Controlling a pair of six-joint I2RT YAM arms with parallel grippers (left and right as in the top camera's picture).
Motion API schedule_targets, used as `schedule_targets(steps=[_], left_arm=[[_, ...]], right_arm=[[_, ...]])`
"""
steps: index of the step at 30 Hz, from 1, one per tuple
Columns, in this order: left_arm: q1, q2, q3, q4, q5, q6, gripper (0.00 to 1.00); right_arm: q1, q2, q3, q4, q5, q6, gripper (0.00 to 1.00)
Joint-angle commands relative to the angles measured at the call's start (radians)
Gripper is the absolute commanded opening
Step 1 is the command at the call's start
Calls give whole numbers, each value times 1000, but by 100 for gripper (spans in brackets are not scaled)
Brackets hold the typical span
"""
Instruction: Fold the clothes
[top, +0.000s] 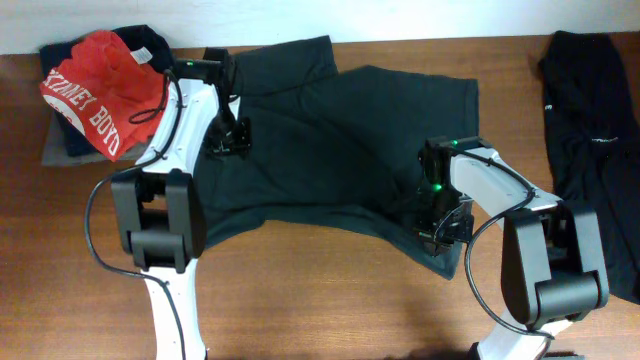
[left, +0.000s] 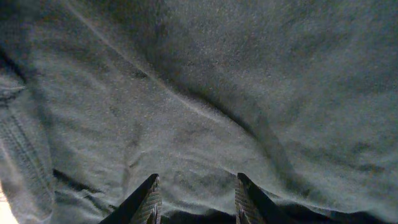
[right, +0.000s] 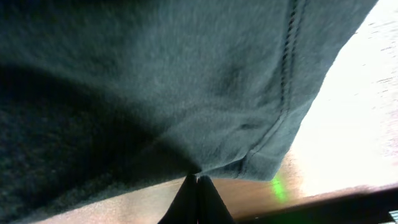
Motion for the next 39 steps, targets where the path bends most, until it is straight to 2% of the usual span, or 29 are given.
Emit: schedule_targets(steps=[1, 12, 28, 33, 39], left_arm=[[4, 14, -3, 10, 7, 9, 39], [4, 29, -3, 37, 7, 9, 38], [5, 39, -3, 55, -4, 9, 39], [5, 39, -3, 56, -27, 9, 39], [5, 39, -3, 75, -31, 9, 39]], right_arm=[[-3, -8, -61, 24, -41, 16, 4], [-39, -8, -112, 116, -43, 32, 4], [-96, -8, -200, 153, -23, 43, 4], [-181, -8, -198, 89, 84, 114, 4], [-298, -51, -186, 66, 113, 115, 4]])
